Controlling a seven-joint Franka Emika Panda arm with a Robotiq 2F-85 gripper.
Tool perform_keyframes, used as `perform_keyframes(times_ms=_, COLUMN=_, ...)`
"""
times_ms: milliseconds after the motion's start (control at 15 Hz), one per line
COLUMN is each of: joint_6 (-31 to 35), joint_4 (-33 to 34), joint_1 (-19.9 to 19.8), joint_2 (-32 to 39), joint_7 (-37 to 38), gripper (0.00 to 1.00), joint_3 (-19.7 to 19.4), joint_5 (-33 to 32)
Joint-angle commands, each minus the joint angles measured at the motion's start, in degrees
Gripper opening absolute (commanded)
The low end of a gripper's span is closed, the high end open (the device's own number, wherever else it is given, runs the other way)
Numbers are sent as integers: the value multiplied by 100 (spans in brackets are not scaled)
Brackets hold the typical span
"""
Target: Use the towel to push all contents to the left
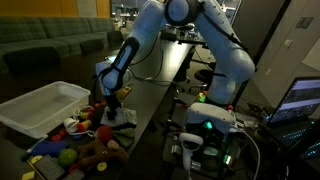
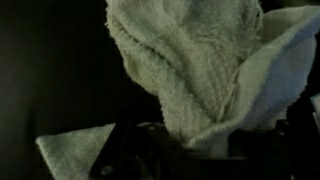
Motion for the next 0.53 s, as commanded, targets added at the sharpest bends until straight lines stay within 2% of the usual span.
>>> perform_keyframes(times_ms=0, joint_6=213, joint_4=-541, joint_1=-8, joint_2=-402, joint_7=171, gripper=1, joint_3=-215, joint_5=-81)
perform_keyframes(times_ms=267, joint_6=163, joint_4=-929, joint_1=6, joint_2=-528, joint_7=206, gripper=1, joint_3=-408, joint_5=-187)
perform_keyframes(times_ms=467, joint_6=163, joint_4=-1244, joint_1=-14, joint_2=-601, joint_7=85, gripper=1, joint_3=-395, joint_5=-272)
